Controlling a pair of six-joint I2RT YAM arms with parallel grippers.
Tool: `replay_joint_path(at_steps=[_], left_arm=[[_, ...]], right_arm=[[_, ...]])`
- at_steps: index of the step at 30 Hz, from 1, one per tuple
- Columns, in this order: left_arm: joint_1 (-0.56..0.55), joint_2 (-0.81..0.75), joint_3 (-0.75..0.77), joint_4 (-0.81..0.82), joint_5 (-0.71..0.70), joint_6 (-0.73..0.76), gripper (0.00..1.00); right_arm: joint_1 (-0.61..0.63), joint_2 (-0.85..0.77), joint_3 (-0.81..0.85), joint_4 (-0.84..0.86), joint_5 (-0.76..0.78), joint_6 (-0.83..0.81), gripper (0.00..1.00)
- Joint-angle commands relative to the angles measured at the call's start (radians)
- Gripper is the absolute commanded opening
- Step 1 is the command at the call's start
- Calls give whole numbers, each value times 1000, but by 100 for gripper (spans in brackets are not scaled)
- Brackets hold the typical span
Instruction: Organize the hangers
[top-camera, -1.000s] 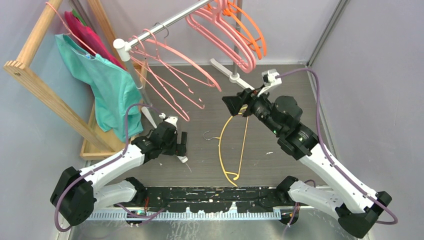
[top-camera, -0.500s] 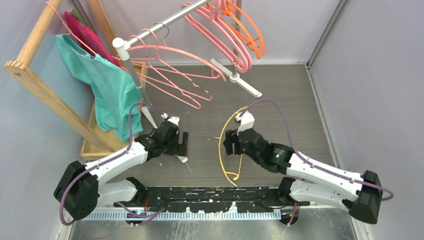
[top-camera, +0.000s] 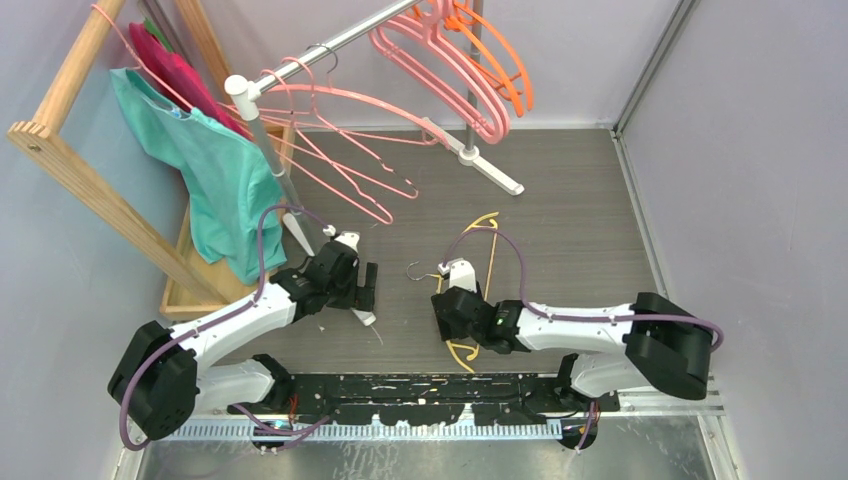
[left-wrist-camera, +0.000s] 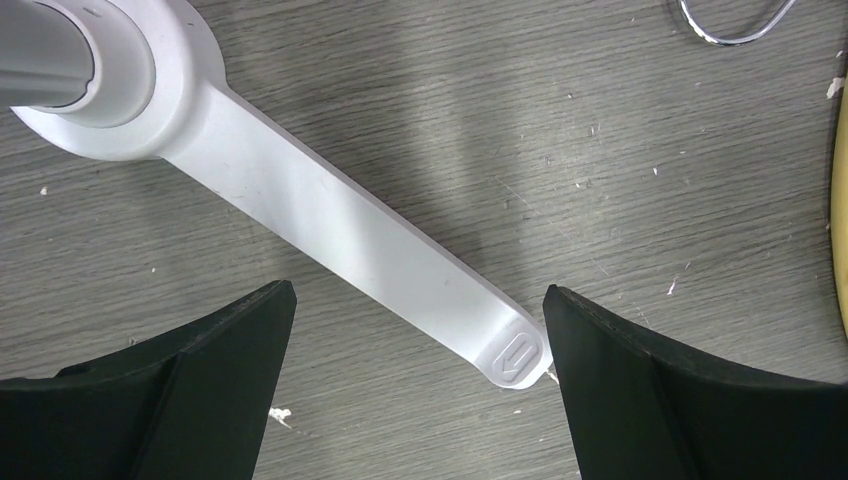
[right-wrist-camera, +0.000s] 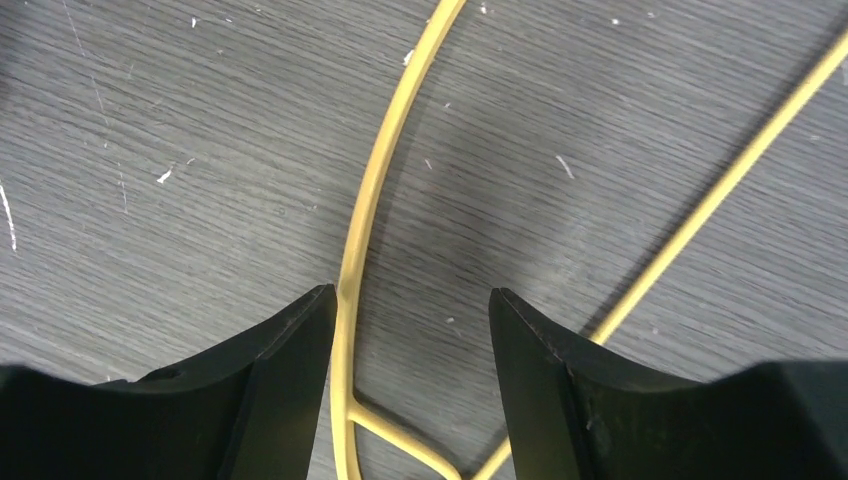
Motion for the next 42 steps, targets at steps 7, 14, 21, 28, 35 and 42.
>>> replay_joint_path(at_steps=[7, 14, 21, 28, 35, 42], left_arm=[[-4, -18, 15, 51, -4, -4, 98], [-4, -37, 0, 50, -2, -4, 98], [-4, -55, -9, 41, -5, -8, 98], [-4, -70, -24, 36, -8, -11, 98], [-4, -72, -15, 29, -16, -6, 98], [-3, -56, -6, 36, -16, -1, 98]], right_arm=[[6, 102, 42, 134, 10, 50, 59], [25, 254, 86, 60, 84, 83, 44], [39, 316, 104, 12, 131, 133, 23], [37, 206, 42, 4, 178, 179, 1], [-3, -239, 25, -40, 78, 123, 1], [-172, -561, 196, -185, -156, 40, 1]])
